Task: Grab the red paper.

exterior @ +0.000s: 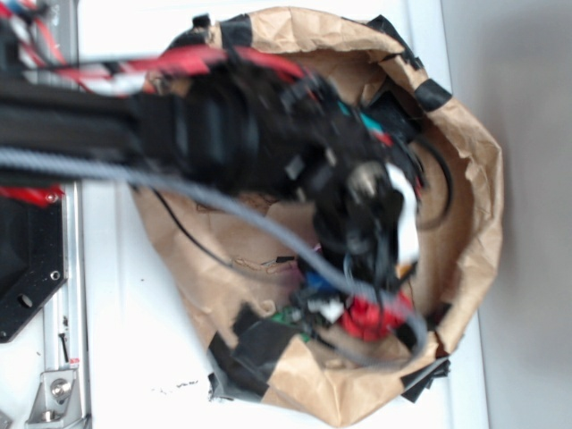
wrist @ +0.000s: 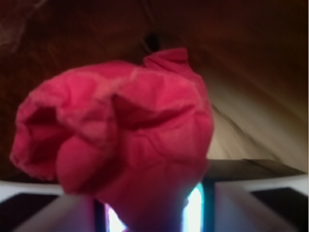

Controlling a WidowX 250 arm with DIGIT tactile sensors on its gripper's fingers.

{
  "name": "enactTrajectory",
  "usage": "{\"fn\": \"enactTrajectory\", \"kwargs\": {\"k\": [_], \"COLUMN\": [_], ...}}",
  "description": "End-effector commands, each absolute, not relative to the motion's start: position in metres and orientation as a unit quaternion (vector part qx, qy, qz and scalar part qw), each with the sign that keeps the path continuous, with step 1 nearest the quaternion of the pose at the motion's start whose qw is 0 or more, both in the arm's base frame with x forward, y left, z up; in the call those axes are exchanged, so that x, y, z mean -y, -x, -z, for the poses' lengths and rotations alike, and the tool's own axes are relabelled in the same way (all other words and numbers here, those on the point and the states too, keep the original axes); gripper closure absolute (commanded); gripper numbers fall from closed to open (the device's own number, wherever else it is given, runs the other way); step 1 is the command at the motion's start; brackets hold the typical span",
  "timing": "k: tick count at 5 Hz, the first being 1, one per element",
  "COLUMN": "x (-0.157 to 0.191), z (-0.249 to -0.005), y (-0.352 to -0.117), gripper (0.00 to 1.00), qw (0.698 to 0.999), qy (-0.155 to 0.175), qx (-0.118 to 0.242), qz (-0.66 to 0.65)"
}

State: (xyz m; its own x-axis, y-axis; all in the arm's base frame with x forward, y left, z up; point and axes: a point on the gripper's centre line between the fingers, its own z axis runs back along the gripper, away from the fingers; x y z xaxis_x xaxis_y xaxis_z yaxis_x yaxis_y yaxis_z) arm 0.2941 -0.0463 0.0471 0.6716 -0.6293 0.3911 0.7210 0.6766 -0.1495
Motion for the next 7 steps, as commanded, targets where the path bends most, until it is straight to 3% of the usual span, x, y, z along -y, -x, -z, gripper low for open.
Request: {"fn": "enactTrajectory", "kwargs": {"k": [1, 2, 3, 4, 5, 6, 7], "x": [-0.001, -0.003, 0.012, 0.016, 0.025, 0.029, 0.029], "z": [-0.091, -0.113, -0.136, -0.155, -0.151, -0.152, -0.151], "y": [-0.277, -0.272, -0.269, -0.273, -0.275, -0.271, -0.267], "gripper": [1.0, 1.0, 1.0, 1.0, 1.0, 1.0, 1.0], "qw": [0.96, 0.992, 0.998, 0.996, 0.984, 0.984, 0.984], "qy": [0.097, 0.023, -0.059, -0.014, 0.096, 0.075, 0.083], "qx": [0.141, 0.052, -0.007, -0.082, -0.052, -0.007, -0.011], "qz": [0.223, 0.11, 0.02, -0.044, -0.14, -0.164, -0.159]}}
